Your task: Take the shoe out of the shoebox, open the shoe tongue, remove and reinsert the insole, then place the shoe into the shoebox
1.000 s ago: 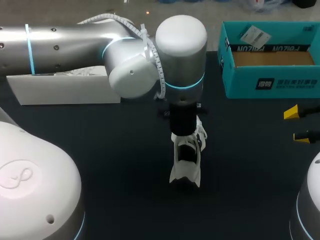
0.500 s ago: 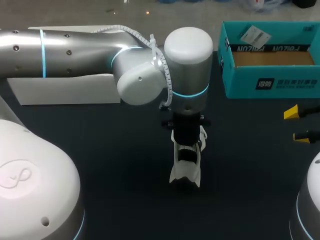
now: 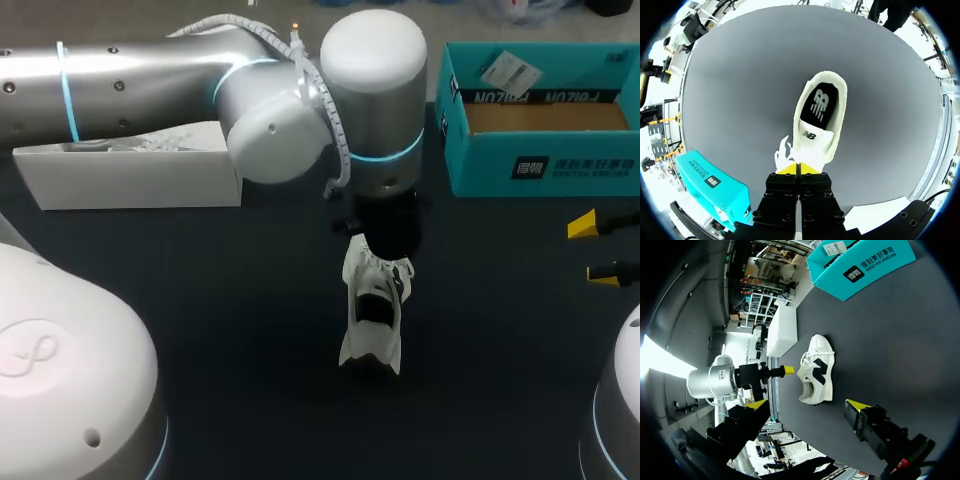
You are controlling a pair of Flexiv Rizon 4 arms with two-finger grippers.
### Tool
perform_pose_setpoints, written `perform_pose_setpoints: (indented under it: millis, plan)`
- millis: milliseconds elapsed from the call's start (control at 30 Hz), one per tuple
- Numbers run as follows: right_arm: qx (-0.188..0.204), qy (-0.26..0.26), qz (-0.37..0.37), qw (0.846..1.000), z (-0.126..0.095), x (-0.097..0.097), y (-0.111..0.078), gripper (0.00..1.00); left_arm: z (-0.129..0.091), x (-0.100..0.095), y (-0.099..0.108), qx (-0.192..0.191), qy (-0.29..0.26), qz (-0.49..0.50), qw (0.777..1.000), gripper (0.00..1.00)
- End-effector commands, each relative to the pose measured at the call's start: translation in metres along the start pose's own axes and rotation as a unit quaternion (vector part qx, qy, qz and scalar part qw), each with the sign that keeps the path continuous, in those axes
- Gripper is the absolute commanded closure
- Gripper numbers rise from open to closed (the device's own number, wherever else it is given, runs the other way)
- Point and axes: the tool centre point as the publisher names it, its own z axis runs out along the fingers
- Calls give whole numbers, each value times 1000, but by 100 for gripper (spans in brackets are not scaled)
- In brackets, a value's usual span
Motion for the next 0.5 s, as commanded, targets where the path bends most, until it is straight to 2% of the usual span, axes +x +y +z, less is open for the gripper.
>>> perform_pose_setpoints:
  millis: [33,433,500]
  plan:
    - [-1,-1,0,1000,0,0,-2,0,-3,6,6,53,-43,-60,996,100]
    - [-1,-1,0,1000,0,0,-2,0,-3,6,6,53,-43,-60,996,100]
    - [-1,-1,0,1000,0,0,-2,0,-7,6,0,63,40,-194,978,100]
